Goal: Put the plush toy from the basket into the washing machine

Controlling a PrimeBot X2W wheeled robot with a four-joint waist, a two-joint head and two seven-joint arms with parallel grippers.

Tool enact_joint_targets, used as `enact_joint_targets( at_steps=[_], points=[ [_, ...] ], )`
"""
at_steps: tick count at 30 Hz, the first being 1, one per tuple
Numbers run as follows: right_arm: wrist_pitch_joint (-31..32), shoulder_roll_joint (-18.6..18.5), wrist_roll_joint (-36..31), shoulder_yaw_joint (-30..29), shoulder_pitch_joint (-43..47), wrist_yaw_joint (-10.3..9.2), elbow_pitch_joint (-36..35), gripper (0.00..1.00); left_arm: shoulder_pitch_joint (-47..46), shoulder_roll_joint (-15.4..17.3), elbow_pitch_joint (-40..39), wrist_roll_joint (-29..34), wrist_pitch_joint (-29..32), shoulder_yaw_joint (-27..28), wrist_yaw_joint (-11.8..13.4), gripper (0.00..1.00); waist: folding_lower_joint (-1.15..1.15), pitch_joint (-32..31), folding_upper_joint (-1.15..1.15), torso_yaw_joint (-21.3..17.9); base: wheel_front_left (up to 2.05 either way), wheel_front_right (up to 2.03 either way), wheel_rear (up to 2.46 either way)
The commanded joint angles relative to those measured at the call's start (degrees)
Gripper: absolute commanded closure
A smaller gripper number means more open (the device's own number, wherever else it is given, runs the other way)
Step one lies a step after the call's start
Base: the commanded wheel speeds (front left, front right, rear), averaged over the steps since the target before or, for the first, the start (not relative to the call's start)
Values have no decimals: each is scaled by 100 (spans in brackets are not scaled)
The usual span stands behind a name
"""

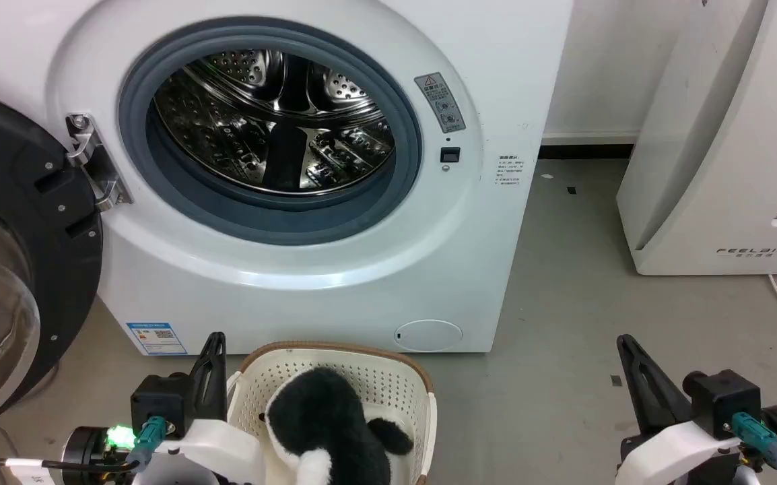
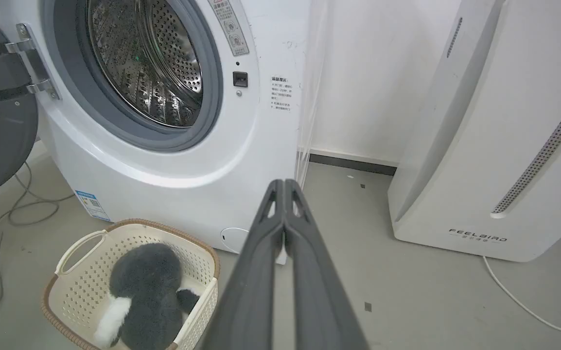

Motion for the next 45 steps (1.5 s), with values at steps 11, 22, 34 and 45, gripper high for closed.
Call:
enact_joint_targets(
  at_steps=[11,22,34,45],
  points=[
    [9,-3,-44,2,-82,-4,-23,100,-29,0,-26,15,2,18,-25,100,0,0,0,0,0,0,0],
    [-18,0,24,-14,2,1,2,0,-1,0,10,-10,-18,-15,21,0,0,2,0,0,0,0,0],
    [-161,0,223,-95,-3,1,-78,0,-97,0,148,-41,-162,-88,118,0,0,82,0,-12,0,0,0],
    [-292,0,402,-143,-98,0,-151,0,-428,7,635,-68,-293,-153,105,0,0,351,0,-86,0,0,0]
  ],
)
